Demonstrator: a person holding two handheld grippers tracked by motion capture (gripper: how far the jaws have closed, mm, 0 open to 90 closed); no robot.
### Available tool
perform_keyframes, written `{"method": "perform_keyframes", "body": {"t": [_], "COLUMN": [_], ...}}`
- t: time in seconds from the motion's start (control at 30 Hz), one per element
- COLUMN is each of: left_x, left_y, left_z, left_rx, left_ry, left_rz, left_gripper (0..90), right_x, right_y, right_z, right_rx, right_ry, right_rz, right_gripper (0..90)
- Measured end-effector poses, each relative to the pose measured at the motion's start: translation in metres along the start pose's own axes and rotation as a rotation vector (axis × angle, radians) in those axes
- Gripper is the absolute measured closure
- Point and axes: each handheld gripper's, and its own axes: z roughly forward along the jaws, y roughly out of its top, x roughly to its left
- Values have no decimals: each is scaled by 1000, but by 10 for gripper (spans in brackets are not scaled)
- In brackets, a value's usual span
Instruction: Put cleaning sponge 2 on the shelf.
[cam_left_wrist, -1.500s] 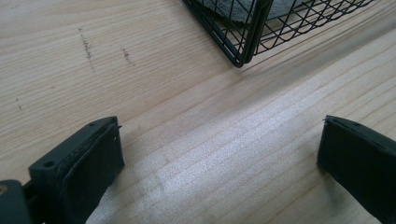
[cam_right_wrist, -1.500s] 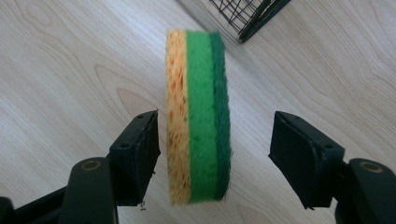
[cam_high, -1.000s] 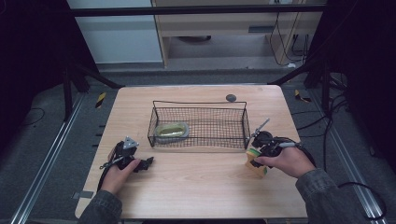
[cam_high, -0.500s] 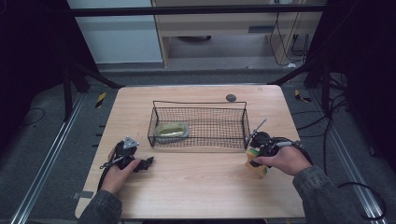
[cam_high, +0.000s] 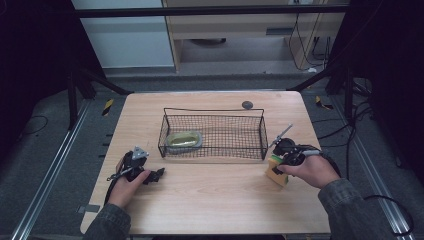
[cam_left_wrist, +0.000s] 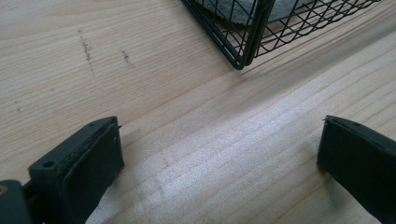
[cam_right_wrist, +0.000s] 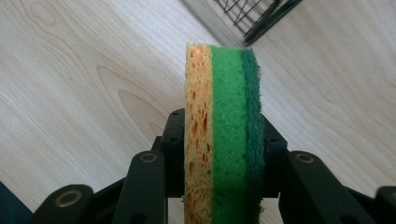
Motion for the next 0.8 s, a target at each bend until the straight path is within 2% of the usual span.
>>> {"method": "perform_keyframes", "body": {"t": [0.13,0.3,0.47,0.63,0.8], "left_x": [0,0,0,0,1], "left_y": [0,0,1,1,1], "left_z": [0,0,1,1,1], "left_rx": [0,0,0,0,0], "left_ry": [0,0,0,0,-1], "left_rz": [0,0,0,1,1], "left_gripper": [0,0,0,0,0], "right_x": [-5,-16,-22,-35,-43], "right_y": [-1,-2,-2,6,17], "right_z": [-8,-17,-25,-44,-60], "right_rx": [-19,-33,-58,-97,-111], "right_ry": [-7,-38,-43,-80,-117], "right_rz": [14,33,31,54,46], "right_gripper": [639,639,640,641,641]}}
